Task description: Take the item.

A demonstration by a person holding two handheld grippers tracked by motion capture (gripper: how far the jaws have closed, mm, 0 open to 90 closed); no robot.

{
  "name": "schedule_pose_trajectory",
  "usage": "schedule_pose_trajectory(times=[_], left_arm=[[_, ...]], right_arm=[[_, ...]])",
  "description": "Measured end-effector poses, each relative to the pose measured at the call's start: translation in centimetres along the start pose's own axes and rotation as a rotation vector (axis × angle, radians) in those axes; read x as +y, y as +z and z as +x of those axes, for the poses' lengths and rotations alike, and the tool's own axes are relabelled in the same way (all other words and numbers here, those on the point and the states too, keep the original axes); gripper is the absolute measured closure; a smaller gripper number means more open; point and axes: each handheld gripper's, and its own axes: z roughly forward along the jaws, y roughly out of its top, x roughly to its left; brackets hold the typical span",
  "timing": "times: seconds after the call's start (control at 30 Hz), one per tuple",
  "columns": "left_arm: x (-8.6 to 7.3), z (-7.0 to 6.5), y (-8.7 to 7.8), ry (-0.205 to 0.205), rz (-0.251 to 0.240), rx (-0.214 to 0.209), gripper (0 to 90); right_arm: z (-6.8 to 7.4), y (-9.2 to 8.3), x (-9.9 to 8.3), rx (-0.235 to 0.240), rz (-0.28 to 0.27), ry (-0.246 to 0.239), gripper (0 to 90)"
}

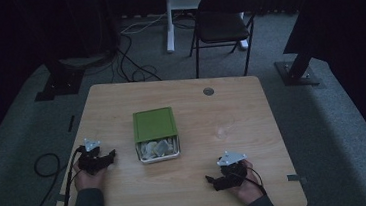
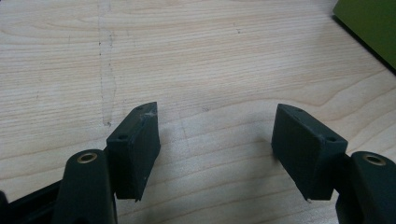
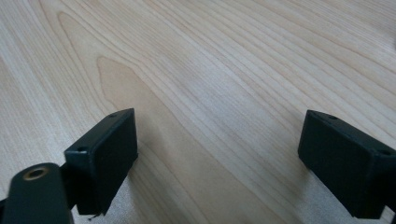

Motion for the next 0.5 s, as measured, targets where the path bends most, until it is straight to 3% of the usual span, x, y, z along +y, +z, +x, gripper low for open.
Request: schedule_pose_trajectory(times=[0.5], left_arm=[[-0.07,-0.09,-0.1,0.012,-0.005,-0.007,37.1]], right_arm=[[-0.03,-0.03,-0.01,-0.005,-0.006,0.006,13.9]])
